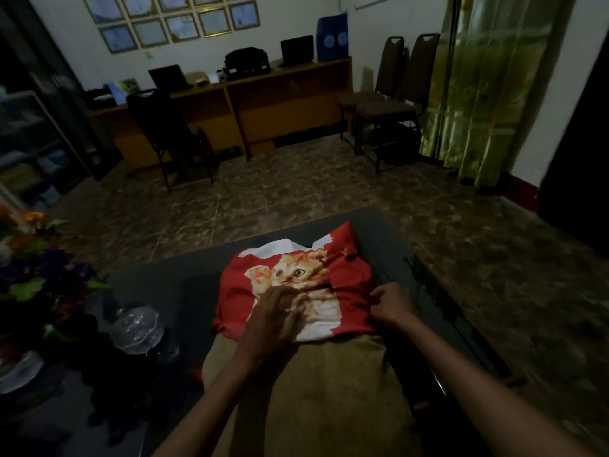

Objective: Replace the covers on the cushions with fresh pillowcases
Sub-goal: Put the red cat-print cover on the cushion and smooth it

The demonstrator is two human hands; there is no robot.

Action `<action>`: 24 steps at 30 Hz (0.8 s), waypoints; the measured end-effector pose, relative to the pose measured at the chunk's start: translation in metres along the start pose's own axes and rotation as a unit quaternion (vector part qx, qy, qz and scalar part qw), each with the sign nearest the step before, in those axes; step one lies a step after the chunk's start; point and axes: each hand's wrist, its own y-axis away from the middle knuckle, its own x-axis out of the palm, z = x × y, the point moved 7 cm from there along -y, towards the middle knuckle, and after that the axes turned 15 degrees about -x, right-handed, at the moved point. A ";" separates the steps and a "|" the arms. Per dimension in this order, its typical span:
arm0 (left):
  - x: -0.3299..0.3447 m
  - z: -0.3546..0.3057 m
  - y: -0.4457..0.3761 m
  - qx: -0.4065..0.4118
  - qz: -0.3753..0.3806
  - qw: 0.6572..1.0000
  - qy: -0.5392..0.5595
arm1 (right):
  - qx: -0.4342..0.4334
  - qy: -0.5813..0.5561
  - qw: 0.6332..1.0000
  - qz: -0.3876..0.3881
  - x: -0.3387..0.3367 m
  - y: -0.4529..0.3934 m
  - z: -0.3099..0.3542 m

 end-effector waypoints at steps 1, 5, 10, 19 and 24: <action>-0.013 0.008 0.006 -0.004 -0.005 1.000 -0.003 | -0.038 0.003 0.999 -0.033 -0.008 0.002 0.019; -0.061 0.077 0.028 -0.103 -0.059 0.993 -0.009 | -0.213 -0.011 0.971 -0.108 -0.015 0.017 0.114; -0.067 0.126 0.044 -0.193 -0.065 0.979 0.028 | -0.302 0.080 0.935 0.166 0.081 0.043 0.193; -0.091 0.116 0.077 -0.179 -0.139 0.970 0.087 | -0.318 0.168 0.931 0.062 0.121 0.062 0.195; -0.082 0.140 0.121 -0.199 -0.157 0.964 0.083 | -0.364 0.189 0.912 0.013 0.122 0.069 0.199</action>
